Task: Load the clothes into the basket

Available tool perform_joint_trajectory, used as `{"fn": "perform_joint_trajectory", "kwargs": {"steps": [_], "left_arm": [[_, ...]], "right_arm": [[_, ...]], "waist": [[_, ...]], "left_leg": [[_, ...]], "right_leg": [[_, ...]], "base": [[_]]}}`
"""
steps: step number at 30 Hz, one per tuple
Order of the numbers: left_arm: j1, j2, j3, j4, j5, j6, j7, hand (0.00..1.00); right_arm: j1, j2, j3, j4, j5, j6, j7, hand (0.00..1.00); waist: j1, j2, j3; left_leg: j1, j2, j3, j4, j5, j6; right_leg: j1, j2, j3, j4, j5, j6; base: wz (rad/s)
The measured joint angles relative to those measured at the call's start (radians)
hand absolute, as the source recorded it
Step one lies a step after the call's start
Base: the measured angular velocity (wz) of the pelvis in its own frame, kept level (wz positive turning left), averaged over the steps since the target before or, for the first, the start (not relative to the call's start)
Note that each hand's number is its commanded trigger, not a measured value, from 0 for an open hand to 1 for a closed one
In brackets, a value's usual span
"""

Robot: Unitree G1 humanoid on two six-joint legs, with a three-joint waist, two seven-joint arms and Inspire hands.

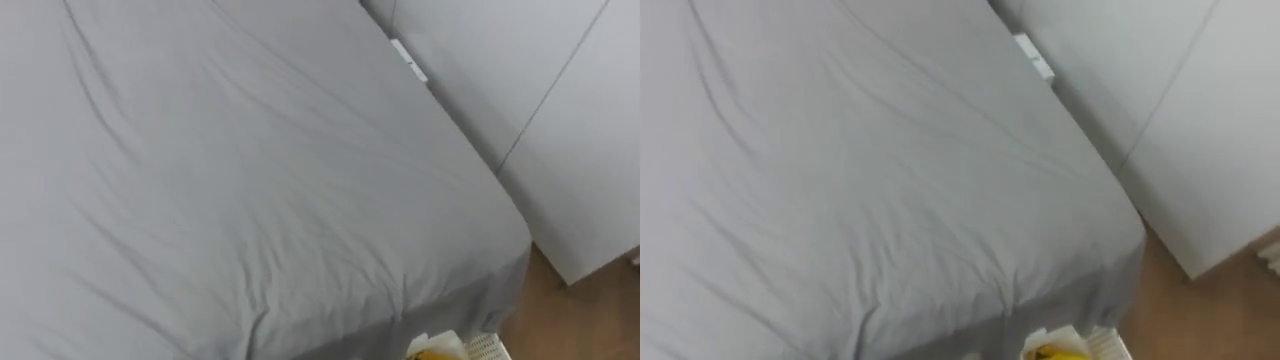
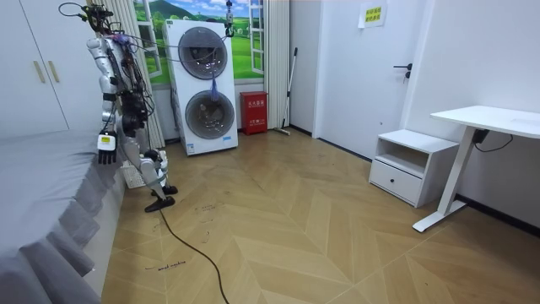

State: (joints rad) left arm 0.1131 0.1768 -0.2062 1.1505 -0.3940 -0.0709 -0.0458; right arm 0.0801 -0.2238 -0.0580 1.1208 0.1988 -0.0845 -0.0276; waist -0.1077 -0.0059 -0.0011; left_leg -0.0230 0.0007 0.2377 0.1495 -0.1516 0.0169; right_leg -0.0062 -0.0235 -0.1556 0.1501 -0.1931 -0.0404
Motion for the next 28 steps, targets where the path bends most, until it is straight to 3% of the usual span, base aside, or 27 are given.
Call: {"fn": "perform_joint_trajectory", "kwargs": {"steps": [3,10,14,18,23,28], "left_arm": [[0.001,-0.002,0.081,0.001,0.071,0.000,0.000,0.00],[0.037,-0.012,0.170,0.008,0.121,-0.002,0.001,0.00],[0.036,-0.021,0.186,0.009,0.126,-0.002,0.001,0.00],[0.030,-0.038,0.203,0.010,0.157,-0.002,0.001,0.00],[0.013,-0.053,0.213,0.007,0.209,0.000,0.023,0.00],[-0.011,-0.057,0.212,-0.005,0.302,0.008,0.024,0.00]], "right_arm": [[0.009,0.025,-0.001,0.014,-0.043,0.015,0.026,0.00],[0.023,0.064,0.000,0.087,-0.037,0.022,0.063,0.00],[0.014,0.079,0.011,0.097,-0.036,0.026,0.063,0.00],[0.003,0.080,0.072,0.102,-0.039,0.036,0.057,0.00],[-0.032,0.091,0.115,0.105,-0.065,0.062,0.061,0.00],[-0.066,0.103,0.148,0.122,-0.086,0.066,0.074,0.00]], "waist": [[0.007,-0.003,0.0051],[0.036,-0.009,0.0076],[0.043,-0.014,0.0084],[0.091,-0.016,0.0109],[0.112,-0.013,0.0111],[0.116,-0.013,0.0106]], "left_leg": [[0.001,-0.012,-0.023,0.000,0.000,0.000],[0.019,-0.019,-0.077,0.002,-0.003,0.005],[0.020,-0.031,-0.113,0.004,-0.003,0.005],[0.034,-0.033,-0.131,0.004,-0.003,0.006],[0.033,-0.033,-0.138,0.016,-0.004,0.008],[0.031,-0.034,-0.146,0.016,-0.004,0.008]], "right_leg": [[0.012,-0.005,-0.026,-0.002,-0.003,0.004],[0.057,-0.014,-0.076,-0.015,-0.008,0.012],[0.074,-0.017,-0.108,-0.015,-0.012,0.017],[0.095,-0.018,-0.119,-0.016,-0.016,0.018],[0.096,-0.018,-0.124,-0.015,-0.018,0.017],[0.097,-0.018,-0.129,-0.016,-0.018,0.017]], "base": [[0.21],[0.24],[0.28],[0.13],[0.10],[0.03]]}}
